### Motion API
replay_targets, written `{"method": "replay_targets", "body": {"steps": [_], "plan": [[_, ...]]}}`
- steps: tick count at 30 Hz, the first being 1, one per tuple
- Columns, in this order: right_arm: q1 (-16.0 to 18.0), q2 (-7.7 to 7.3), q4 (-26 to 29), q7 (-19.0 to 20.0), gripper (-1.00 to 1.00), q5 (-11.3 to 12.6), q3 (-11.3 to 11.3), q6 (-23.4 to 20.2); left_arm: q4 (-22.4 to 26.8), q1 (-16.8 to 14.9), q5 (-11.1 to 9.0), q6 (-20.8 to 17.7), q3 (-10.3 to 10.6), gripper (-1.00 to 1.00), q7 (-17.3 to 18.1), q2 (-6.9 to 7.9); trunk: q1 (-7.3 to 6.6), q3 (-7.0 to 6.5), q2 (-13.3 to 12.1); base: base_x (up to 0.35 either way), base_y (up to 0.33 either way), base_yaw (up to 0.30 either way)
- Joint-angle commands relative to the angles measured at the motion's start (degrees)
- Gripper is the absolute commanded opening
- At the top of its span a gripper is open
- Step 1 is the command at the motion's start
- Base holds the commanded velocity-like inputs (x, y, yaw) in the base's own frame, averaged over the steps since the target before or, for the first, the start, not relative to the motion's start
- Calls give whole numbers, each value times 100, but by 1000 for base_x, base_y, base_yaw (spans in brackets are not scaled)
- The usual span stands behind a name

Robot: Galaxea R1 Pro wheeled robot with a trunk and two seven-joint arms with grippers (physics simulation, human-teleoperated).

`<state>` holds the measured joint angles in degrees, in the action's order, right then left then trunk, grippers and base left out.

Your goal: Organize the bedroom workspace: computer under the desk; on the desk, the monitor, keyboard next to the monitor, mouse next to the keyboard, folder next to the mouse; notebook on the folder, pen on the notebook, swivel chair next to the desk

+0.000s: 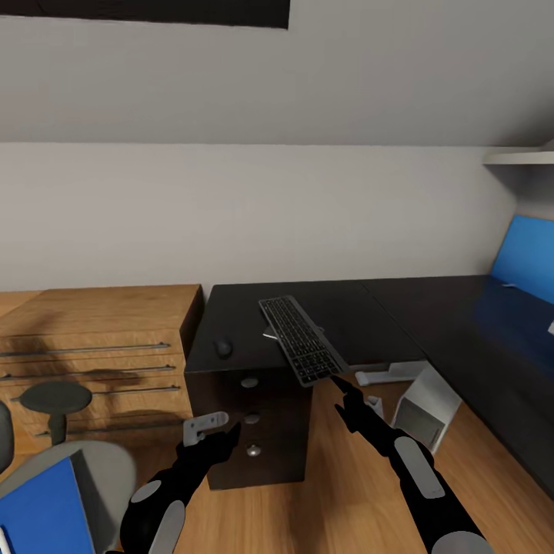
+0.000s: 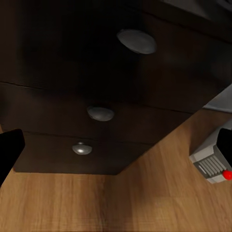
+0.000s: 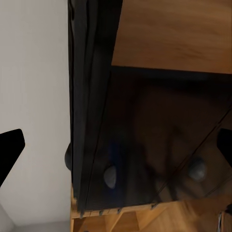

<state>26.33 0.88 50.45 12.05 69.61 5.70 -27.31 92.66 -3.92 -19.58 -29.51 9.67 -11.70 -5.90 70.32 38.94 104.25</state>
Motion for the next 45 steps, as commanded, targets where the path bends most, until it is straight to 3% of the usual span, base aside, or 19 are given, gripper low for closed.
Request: {"method": "replay_targets", "body": {"steps": [1, 13, 22, 30, 45], "plan": [[4, 8, 0, 7, 100, 17, 28, -47, 7, -4, -62, -19, 8, 100, -52, 0, 1, 6, 3, 79, 43, 0], [4, 8, 12, 14, 100, -1, 13, -47, 7, -4, -63, -19, 3, 100, -52, 1, 1, 6, 3, 20, 10, 0], [4, 8, 18, 42, 100, -34, -280, -39, 7, -4, -63, -19, 3, 100, -52, 1, 1, 6, 3, 109, 43, 0], [4, 8, 19, 43, 100, -35, -296, -38, 2, -4, -63, -19, 3, 100, -52, 1, -109, -84, -198, 6, 2, 0], [4, 8, 21, 43, 100, -36, -297, -38, 2, -4, -63, -19, 0, 100, -52, 1, -109, -84, -198, 23, 0, 0]]}}
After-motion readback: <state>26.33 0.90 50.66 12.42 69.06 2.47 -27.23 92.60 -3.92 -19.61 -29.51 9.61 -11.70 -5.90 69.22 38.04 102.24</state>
